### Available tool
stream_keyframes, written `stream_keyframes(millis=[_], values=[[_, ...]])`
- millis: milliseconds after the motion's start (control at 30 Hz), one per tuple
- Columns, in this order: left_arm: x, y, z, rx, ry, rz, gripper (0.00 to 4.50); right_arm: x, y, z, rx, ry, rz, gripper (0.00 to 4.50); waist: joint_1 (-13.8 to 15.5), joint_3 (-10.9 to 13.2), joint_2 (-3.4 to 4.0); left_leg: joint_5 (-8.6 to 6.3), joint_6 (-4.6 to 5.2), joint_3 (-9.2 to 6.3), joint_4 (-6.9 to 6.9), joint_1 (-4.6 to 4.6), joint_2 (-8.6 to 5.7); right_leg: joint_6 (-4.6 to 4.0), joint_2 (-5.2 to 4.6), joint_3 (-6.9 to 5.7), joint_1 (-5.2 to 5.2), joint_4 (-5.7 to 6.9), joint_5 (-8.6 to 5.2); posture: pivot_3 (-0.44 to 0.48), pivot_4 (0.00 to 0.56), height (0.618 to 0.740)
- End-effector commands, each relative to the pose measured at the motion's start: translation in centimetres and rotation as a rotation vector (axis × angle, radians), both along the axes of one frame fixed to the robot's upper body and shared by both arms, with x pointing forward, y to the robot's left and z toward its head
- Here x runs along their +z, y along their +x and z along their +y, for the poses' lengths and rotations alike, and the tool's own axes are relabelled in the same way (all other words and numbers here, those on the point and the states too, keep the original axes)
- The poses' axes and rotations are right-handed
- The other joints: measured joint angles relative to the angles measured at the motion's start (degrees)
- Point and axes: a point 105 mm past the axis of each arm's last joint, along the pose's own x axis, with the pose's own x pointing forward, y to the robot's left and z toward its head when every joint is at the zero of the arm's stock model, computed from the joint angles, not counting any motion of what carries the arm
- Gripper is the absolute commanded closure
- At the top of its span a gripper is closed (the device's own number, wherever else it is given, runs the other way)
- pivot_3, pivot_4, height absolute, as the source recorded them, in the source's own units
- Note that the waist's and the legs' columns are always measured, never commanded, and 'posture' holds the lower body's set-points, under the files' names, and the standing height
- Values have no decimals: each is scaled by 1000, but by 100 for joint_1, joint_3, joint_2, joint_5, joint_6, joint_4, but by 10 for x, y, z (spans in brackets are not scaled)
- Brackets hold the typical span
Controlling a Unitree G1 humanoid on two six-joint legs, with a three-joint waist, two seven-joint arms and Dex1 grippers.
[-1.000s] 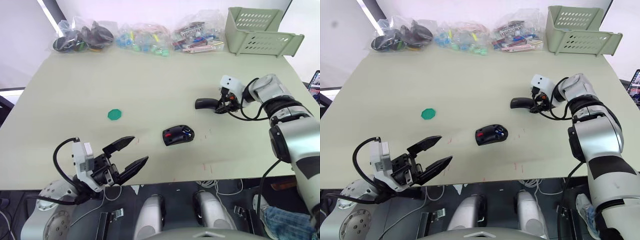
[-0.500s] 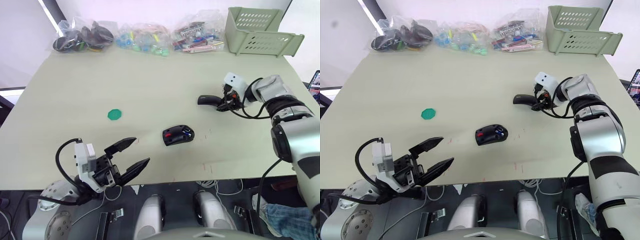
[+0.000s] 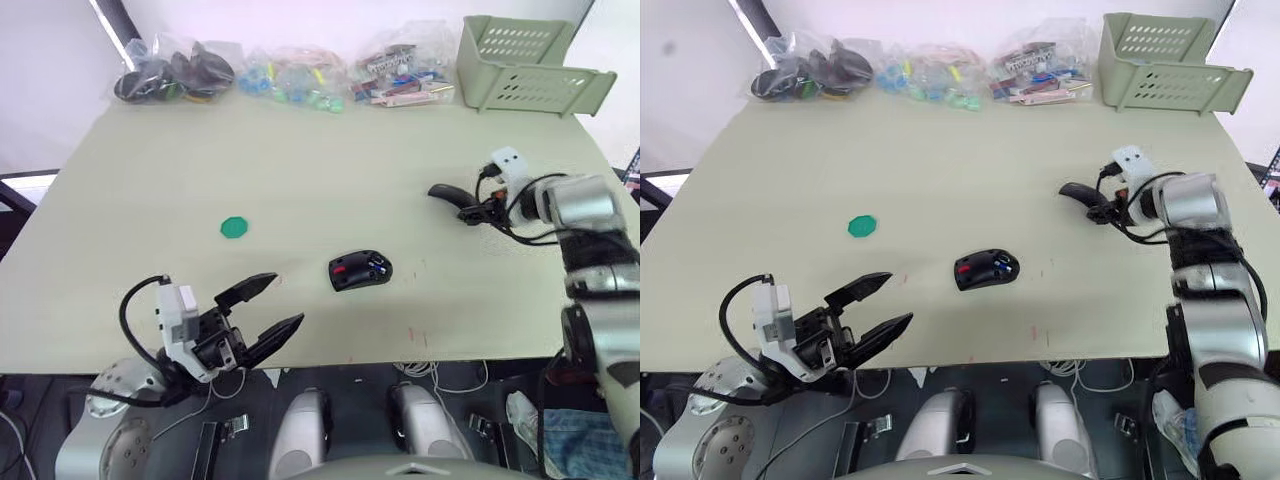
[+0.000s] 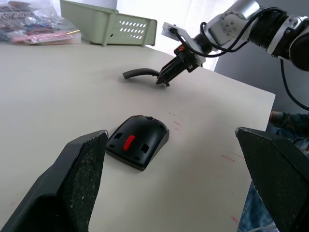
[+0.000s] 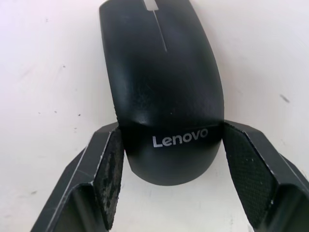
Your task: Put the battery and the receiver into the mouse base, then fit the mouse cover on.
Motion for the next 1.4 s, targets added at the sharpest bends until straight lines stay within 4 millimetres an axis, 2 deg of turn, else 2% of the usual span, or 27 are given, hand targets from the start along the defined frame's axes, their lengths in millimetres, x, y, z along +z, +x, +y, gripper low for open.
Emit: stream_keyframes(millis=[33, 200, 367, 433, 533, 767, 867, 1100, 1300, 1367, 1400], values=[[3, 5, 0, -34, 9, -13, 0, 26, -19, 3, -98, 92, -82, 1389, 13, 2, 3, 0, 0, 4, -1, 1, 0, 1, 1, 3, -2, 0, 0, 0, 150, 740], [3, 8, 0, -55, 13, -12, 0, 37, -36, 5, -133, 91, -132, 1389, -12, 3, 5, 1, 0, 10, 1, 1, 1, -1, 2, 8, -9, 5, -2, 0, 150, 740], [4, 12, 0, -76, 14, -12, 0, 40, -56, 7, -119, -46, -200, 1389, 41, 2, 3, 0, 0, 7, -1, -5, 0, -1, 0, 5, -9, -1, -3, 0, 150, 740], [4, 13, -1, -89, 17, -13, 0, 36, -66, 11, -80, -82, -198, 1389, 37, 2, 2, 0, 0, 8, -1, -8, 0, -1, -1, 6, -11, -2, -3, 0, 150, 740], [5, 17, -2, -110, 26, -14, 0, 21, -83, 11, -21, -232, -183, 1389, 54, 0, -3, 0, 0, 4, 0, -5, 0, 3, -1, 2, -9, -2, -22, 0, 150, 740], [7, 21, -1, -134, 35, -13, 0, -3, -104, 23, -91, -182, -142, 1389, 26, -1, -7, 1, 0, 8, 1, -5, 2, 9, 1, 7, -11, -1, -21, 0, 150, 740], [7, 21, 0, -145, 40, -10, 0, -6, -109, 29, -89, -143, -141, 1389, 36, -5, -14, 0, 0, 2, 1, -7, 4, 11, 3, 2, -11, -1, -20, 0, 150, 740], [6, 22, -1, -168, 55, -6, 0, -12, -115, 18, -112, -152, -115, 1389, 42, -6, -15, 1, 0, 6, 3, -8, 2, 6, -4, 4, -10, -3, -24, 0, 150, 740], [6, 23, -1, -177, 61, -4, 0, -32, -122, 23, -145, -97, -53, 1389, 32, -7, -18, 0, 0, 3, 2, -7, 3, 8, 2, 3, -11, -1, -24, 0, 150, 740], [5, 23, -1, -179, 62, -2, 0, -35, -124, 23, -153, -87, -44, 824, 32, -10, -22, 1, 0, 5, 2, -6, 3, 9, 2, 4, -10, -1, -23, 0, 150, 740], [5, 23, -1, -179, 63, -2, 0, -36, -124, 21, -158, -90, -41, 380, 34, -10, -22, 1, 0, 4, 2, -6, 4, 10, 2, 4, -10, -2, -23, 0, 150, 740]])
